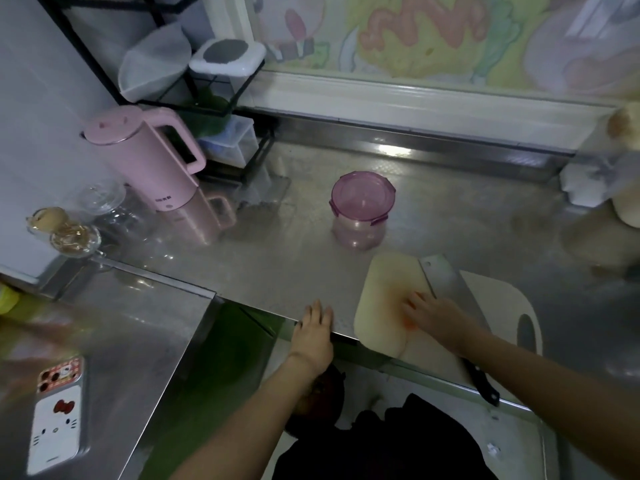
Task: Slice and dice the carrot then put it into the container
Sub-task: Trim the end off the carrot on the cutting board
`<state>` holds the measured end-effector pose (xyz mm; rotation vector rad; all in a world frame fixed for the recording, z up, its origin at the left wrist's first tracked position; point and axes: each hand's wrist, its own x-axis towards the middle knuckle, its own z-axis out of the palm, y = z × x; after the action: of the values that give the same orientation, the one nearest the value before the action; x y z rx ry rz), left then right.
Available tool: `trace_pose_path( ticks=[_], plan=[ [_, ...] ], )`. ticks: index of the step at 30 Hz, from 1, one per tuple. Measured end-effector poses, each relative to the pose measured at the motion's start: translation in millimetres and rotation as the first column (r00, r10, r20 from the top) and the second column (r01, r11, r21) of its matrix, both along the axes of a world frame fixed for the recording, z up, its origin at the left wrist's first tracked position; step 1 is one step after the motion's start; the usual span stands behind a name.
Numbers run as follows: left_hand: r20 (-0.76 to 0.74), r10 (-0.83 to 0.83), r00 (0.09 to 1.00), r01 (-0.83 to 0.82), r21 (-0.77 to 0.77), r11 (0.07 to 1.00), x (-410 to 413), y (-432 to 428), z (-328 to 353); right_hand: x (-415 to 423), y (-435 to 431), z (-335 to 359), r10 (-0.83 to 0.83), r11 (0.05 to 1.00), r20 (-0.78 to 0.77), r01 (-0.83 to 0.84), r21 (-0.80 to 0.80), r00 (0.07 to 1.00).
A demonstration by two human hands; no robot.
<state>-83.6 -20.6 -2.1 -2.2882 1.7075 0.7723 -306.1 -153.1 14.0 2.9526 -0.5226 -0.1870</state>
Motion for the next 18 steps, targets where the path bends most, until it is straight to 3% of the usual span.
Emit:
trace_pose_path(
  ticks=[7, 11, 13, 15, 18],
  plan=[
    [-0.018, -0.015, 1.0, 0.015, 0.031, 0.999, 4.3, 0.3, 4.6, -14.6, 6.0, -22.8, -0.136, 0.988, 0.047, 0.132, 0.086, 0.99],
    [0.024, -0.021, 0.999, 0.02, 0.023, 1.0, 2.4, -2.7, 5.3, -28.1, 20.1, -9.2, -0.285, 0.957, 0.31, 0.249, 0.151, 0.907],
    [0.056, -0.031, 0.998, 0.03, 0.023, 0.999, 0.9, -2.4, 4.6, -38.1, 28.2, -4.6, -0.41, 0.912, 0.351, 0.374, 0.17, 0.842],
    [0.075, -0.035, 0.997, 0.033, 0.022, 0.999, -0.5, -1.4, 2.8, -49.9, 32.8, -8.1, -0.631, 0.775, 0.285, 0.569, 0.275, 0.722],
    [0.096, -0.03, 0.995, 0.029, 0.018, 0.999, -4.5, -1.1, 2.0, -63.2, 39.1, -14.7, -0.874, 0.446, 0.048, 0.759, 0.474, 0.484]
  ],
)
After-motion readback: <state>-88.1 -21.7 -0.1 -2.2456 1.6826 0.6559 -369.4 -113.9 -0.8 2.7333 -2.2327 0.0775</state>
